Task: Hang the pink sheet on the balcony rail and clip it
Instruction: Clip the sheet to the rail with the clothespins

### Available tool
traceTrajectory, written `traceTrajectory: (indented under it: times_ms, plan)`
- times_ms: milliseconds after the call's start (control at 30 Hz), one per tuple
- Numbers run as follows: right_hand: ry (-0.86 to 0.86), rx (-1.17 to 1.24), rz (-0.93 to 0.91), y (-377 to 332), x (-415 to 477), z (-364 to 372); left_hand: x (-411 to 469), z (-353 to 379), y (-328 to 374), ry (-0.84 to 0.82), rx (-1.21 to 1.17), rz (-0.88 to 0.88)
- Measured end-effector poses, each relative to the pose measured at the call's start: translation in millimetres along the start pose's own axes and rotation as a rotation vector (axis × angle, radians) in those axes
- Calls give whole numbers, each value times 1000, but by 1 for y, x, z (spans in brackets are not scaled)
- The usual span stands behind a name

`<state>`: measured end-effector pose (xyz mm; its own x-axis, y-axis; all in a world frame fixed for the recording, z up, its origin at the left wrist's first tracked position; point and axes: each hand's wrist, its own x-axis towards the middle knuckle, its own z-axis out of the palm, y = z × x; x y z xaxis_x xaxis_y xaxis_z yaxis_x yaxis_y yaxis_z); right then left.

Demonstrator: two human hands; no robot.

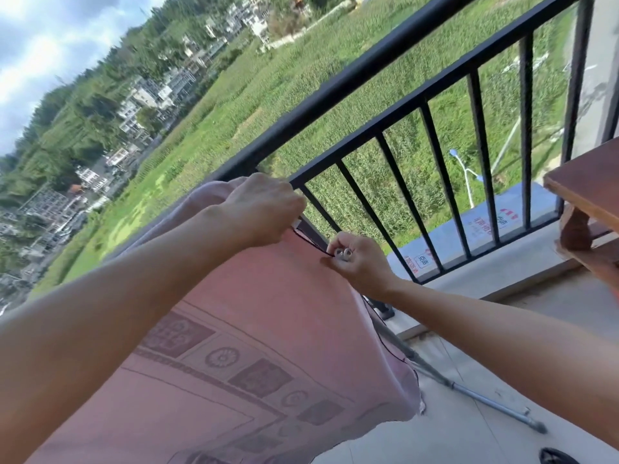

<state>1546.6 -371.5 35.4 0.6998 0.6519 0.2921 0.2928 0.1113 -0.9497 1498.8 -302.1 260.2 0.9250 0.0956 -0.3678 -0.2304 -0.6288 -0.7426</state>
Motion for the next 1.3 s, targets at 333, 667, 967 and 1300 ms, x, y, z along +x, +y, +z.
traceTrajectory:
  times_ms: [333,667,967,1300]
  plan:
    - [-141,-1,393,3,-18,-33,-5,-2,-15,-28,-246,-97]
    - [-84,512,441,-45,-1,-90,0,-7,-20,1,-460,-145]
    - [43,640,120,-59,16,-61,-2,-4,-22,121,-565,-164]
    - [-37,688,96,-53,23,-29,-2,-4,-22,172,-577,-174]
